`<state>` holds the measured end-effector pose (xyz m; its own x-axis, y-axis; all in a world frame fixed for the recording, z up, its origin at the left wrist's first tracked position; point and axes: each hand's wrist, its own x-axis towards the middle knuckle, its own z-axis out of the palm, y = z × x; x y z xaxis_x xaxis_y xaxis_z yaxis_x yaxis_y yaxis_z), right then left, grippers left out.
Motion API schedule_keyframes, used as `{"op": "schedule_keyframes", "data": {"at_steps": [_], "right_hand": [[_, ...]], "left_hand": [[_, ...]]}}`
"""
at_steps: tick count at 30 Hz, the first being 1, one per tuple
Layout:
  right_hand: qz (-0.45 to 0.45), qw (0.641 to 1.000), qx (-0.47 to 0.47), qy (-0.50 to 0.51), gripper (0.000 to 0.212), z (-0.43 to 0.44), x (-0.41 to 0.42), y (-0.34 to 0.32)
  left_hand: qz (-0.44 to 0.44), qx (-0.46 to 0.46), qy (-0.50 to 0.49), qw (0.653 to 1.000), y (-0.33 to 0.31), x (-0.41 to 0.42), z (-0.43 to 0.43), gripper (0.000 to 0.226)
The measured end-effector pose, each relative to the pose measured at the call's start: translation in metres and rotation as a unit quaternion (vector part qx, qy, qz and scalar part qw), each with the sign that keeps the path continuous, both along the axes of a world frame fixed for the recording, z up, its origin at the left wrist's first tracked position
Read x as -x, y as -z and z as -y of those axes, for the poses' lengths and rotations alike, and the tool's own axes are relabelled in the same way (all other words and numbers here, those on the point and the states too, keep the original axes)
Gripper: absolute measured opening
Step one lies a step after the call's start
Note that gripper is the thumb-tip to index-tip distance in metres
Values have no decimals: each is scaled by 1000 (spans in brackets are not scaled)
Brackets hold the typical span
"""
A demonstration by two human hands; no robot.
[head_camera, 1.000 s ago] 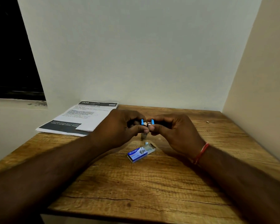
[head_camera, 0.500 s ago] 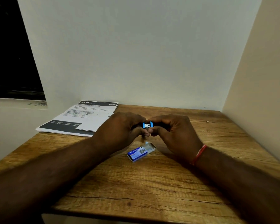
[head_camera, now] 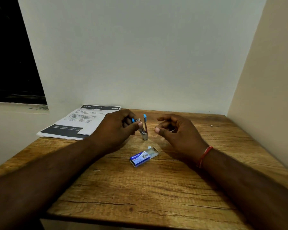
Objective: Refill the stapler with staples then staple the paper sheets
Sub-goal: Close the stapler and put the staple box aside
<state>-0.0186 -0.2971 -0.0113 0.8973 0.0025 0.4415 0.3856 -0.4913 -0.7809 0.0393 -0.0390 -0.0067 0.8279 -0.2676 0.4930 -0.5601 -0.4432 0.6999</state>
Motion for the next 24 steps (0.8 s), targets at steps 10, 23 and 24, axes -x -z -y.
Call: {"op": "schedule_keyframes", "data": {"at_steps": [10,23,24], "right_hand": [[-47,972,217,-78,28,-2,5,3],[-47,954,287,-68,8,-7,9,-2],[-46,952,296,-65,7,-8,9,-2]], "left_hand": [[-15,-106,-88,990,7,-9,-8,25],[-59,-182,-129,973,4,-7,-6,37],[-58,-183,-129,973,4,-7,-7,39]]}}
